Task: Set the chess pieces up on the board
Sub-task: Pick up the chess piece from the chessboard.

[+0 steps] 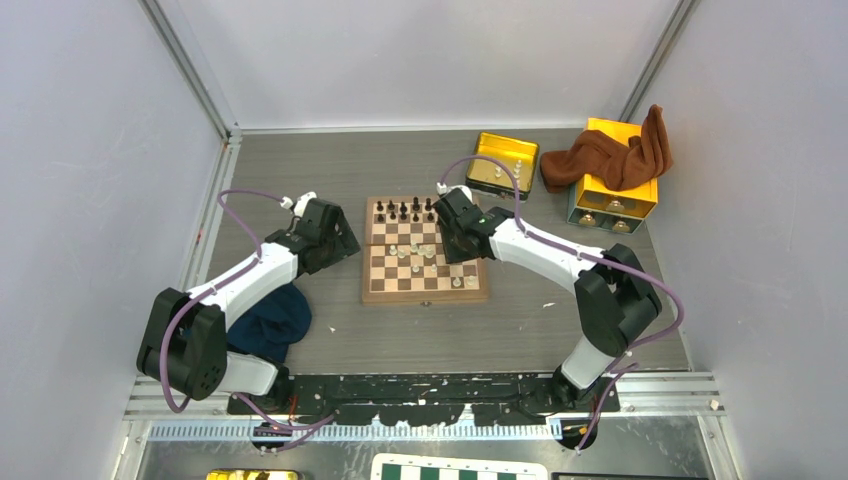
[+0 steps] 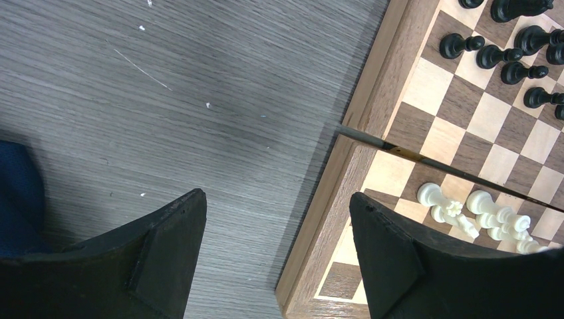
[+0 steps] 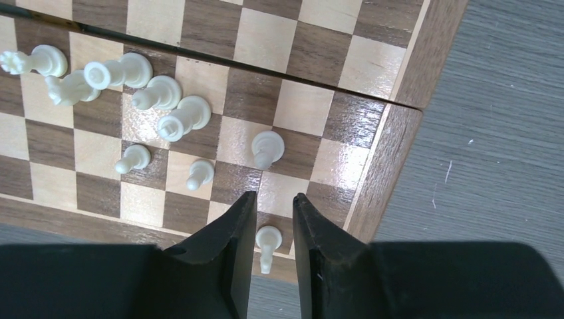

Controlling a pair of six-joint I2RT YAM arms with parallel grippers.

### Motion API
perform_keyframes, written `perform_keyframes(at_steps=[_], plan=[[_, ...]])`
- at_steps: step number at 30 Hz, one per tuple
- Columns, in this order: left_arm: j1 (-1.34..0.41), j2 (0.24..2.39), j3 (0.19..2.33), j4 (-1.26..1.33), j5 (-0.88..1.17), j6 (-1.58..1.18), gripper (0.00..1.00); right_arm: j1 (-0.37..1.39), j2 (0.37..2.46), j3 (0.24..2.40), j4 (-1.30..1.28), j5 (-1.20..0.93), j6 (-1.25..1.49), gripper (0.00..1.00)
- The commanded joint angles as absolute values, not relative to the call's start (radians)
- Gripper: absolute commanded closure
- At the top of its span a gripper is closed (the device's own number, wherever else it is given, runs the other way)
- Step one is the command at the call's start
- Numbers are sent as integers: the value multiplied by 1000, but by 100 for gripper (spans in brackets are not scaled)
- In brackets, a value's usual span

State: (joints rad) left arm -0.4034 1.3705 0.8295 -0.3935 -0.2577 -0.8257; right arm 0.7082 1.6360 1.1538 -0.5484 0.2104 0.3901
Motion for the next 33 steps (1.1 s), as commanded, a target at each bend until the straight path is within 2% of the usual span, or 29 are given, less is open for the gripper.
perform_keyframes(at_steps=[1, 33], plan=[[-396, 1344, 856, -372, -266, -815, 20, 698, 1642, 1201, -510, 206, 369, 67], [-397, 1350, 847, -367, -272, -802, 20, 675, 1745, 1257, -490, 167, 347, 68]])
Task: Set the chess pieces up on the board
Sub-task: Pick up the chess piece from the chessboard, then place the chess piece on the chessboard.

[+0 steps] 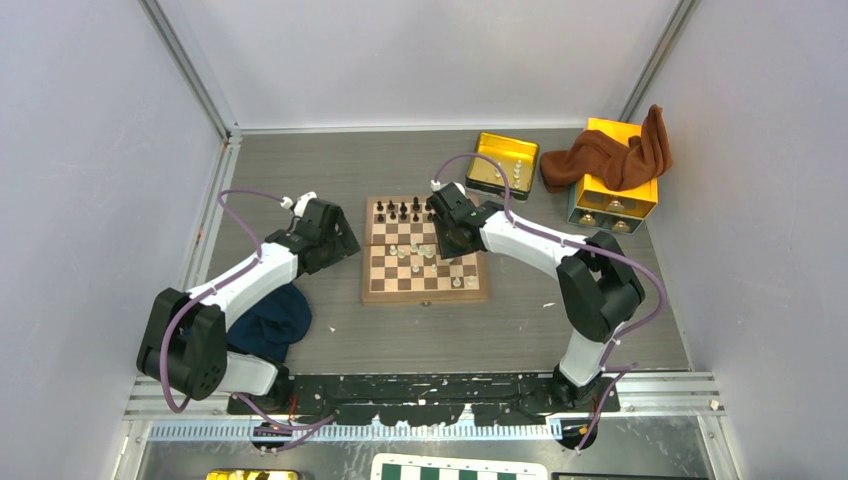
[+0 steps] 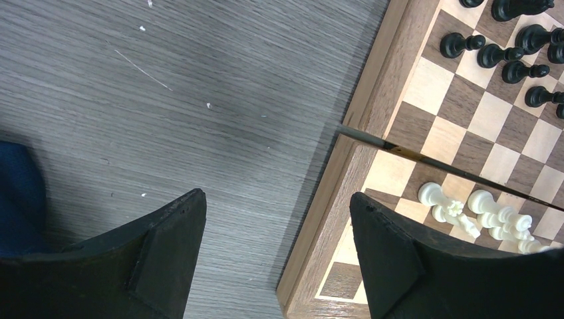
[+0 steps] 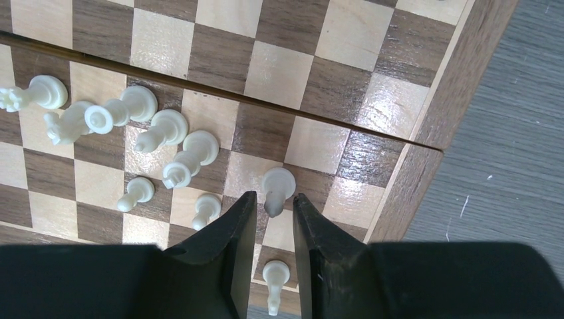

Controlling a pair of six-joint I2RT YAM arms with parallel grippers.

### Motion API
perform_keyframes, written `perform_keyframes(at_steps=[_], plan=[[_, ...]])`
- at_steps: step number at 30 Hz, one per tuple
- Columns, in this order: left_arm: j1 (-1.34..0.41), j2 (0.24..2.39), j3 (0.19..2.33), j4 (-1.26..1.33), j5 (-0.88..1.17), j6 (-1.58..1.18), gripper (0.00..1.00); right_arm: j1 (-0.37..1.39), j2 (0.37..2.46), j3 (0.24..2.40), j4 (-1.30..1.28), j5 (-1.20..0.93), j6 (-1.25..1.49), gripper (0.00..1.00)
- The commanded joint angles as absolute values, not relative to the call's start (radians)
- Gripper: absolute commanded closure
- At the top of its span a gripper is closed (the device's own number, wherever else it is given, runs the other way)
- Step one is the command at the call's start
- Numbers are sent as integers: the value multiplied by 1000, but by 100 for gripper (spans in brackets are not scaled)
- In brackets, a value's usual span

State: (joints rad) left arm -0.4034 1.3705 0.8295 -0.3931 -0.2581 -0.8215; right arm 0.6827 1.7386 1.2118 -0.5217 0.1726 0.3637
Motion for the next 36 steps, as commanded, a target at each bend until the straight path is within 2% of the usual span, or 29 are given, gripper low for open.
perform_keyframes(at_steps=[1, 6, 10, 16, 36], plan=[[-397, 1351, 847, -368, -272, -802, 20, 674, 1748, 1259, -489, 166, 347, 69], [-397, 1356, 848, -366, -270, -801, 20, 668, 1755, 1260, -492, 160, 347, 76], [-396, 1356, 847, -366, -272, -799, 20, 667, 1747, 1260, -497, 159, 346, 87], [-396, 1355, 844, -366, -270, -799, 20, 668, 1714, 1254, -508, 155, 348, 98], [-397, 1330, 821, -363, -262, -819, 20, 764, 1583, 1193, -575, 166, 370, 99]])
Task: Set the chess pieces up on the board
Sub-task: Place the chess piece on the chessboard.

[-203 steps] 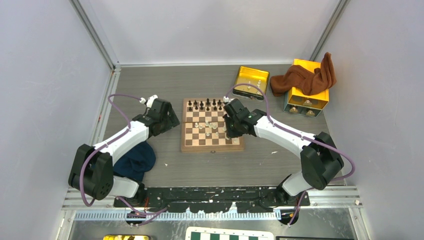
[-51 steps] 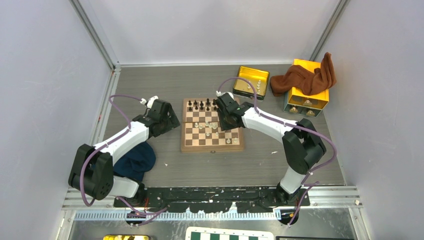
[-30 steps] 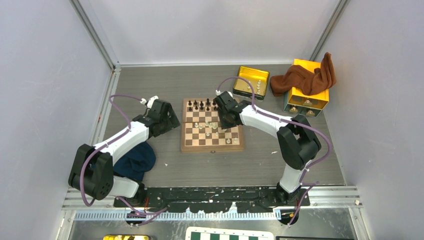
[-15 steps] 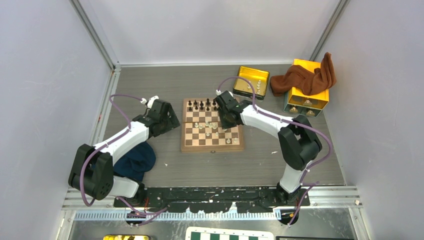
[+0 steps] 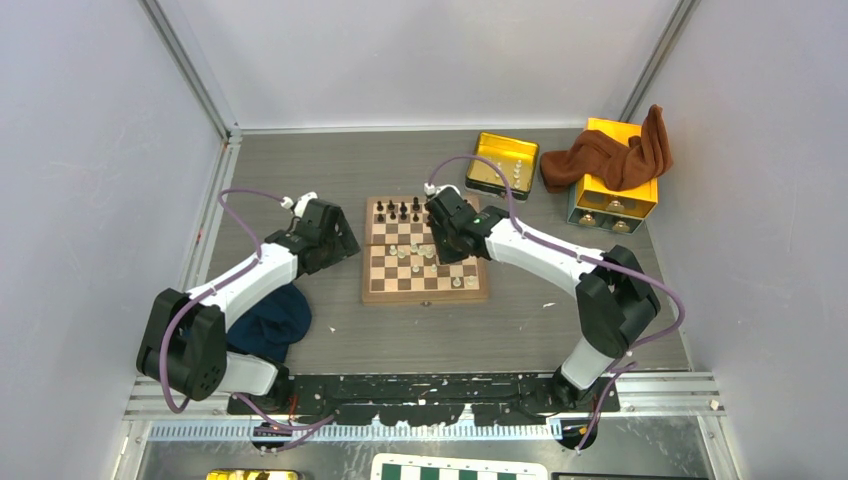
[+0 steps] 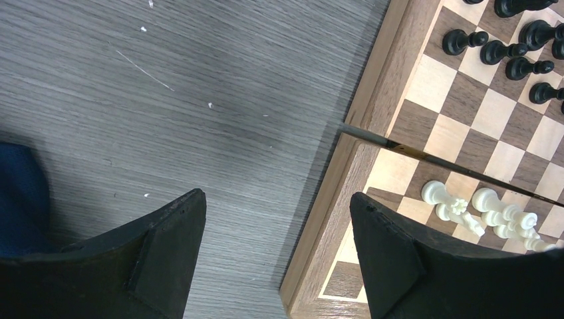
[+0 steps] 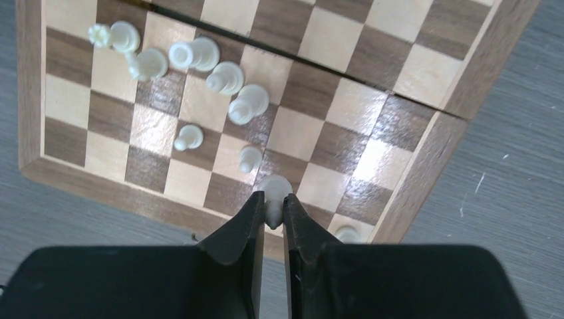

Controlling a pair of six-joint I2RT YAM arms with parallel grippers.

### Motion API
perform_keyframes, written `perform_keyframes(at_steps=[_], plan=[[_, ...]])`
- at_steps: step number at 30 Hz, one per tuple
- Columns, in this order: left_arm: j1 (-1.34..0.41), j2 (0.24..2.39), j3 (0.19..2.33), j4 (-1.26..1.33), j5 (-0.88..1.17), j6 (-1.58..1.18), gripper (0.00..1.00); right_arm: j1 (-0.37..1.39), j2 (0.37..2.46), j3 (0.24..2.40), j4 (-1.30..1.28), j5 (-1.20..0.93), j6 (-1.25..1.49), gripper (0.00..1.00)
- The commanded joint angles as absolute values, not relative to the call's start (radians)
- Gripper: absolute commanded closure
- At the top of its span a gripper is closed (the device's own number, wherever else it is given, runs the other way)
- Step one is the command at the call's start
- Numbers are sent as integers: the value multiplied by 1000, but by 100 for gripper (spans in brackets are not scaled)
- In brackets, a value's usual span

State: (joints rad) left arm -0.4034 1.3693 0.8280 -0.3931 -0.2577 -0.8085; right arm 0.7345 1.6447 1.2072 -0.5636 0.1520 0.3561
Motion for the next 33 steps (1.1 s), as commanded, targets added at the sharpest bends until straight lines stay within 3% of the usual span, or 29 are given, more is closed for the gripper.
perform_keyframes(at_steps=[1, 33], plan=[[-396, 1329, 820, -364, -261, -820, 20, 771, 1577, 1185, -575, 169, 373, 99], [-397, 1331, 815, -369, -255, -819, 20, 831, 1620, 1085, -508, 197, 390, 99]])
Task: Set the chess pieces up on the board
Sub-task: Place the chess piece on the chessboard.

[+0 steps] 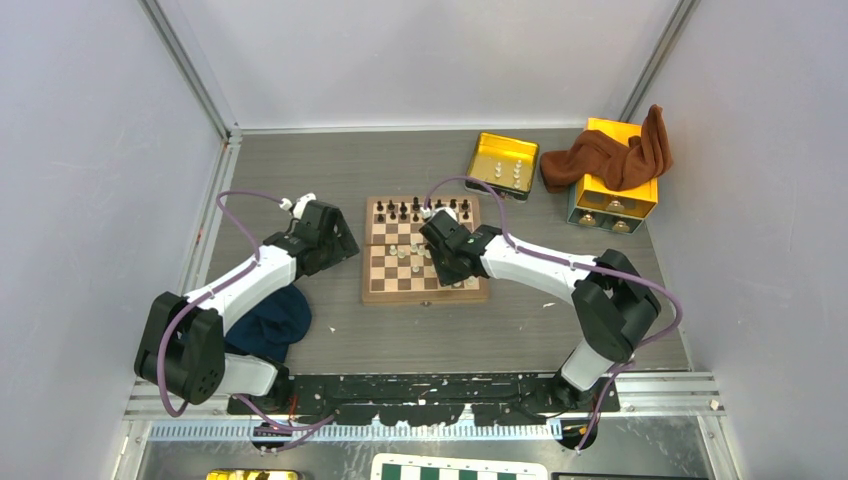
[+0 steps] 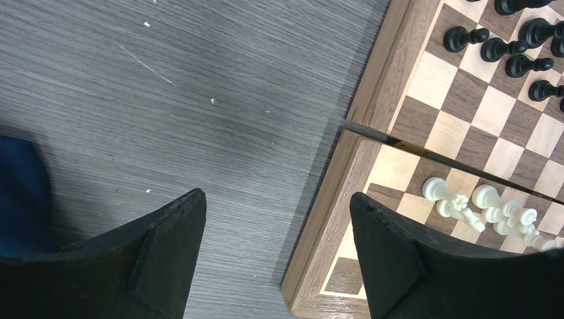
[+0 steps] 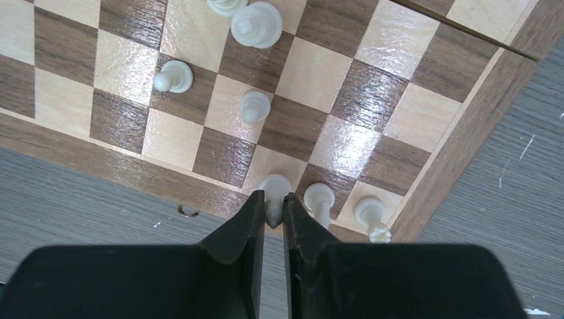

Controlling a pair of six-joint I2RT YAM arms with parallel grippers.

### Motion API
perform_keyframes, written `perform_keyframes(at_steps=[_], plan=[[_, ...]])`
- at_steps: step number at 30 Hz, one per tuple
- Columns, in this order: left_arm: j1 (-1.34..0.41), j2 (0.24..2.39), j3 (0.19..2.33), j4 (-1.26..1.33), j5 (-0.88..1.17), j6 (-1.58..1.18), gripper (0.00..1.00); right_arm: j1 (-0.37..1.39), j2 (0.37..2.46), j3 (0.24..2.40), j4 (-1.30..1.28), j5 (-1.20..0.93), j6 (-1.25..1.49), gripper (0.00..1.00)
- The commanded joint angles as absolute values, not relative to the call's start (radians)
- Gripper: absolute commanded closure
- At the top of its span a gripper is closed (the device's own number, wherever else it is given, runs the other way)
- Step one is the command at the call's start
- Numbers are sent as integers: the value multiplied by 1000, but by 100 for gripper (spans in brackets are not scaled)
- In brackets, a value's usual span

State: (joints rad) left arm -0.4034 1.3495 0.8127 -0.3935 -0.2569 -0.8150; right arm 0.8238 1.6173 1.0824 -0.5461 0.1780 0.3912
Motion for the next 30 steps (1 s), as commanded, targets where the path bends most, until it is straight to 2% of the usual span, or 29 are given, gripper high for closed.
perform_keyframes(at_steps=[1, 14, 23, 30], plan=[[-397, 1331, 815, -369, -254, -819, 20, 831, 1623, 1085, -506, 198, 388, 99], [-397, 1339, 807, -362, -252, -818, 20, 831, 1642, 1077, -497, 191, 387, 97], [-397, 1350, 809, -357, -245, -817, 20, 833, 1638, 1080, -500, 190, 386, 80], [-397, 1356, 811, -354, -244, -816, 20, 835, 1635, 1108, -519, 188, 381, 75]])
